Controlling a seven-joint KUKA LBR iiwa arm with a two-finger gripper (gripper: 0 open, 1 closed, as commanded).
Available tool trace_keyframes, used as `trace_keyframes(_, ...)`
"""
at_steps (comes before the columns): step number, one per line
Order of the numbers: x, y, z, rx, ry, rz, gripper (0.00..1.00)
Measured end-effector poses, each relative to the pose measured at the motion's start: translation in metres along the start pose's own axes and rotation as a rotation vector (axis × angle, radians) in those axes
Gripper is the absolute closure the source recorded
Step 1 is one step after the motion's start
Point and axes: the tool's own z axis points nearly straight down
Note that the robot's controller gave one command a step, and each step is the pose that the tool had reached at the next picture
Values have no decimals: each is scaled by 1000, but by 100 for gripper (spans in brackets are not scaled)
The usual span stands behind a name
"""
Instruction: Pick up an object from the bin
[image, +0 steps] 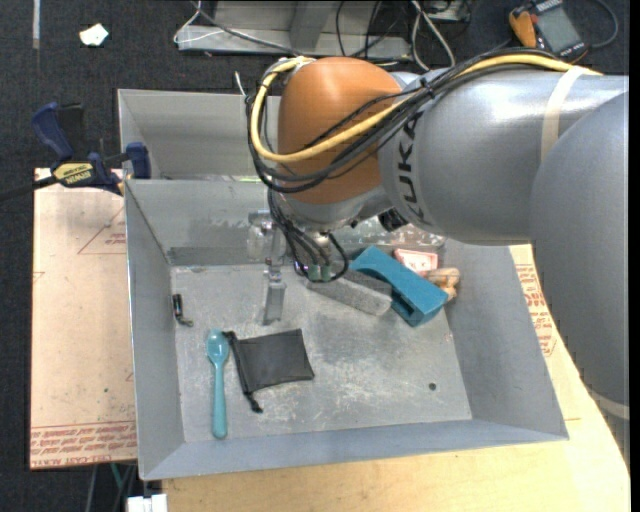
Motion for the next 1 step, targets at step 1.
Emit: trace_keyframes(1,-2,-1,-5,-1,-7,3,0)
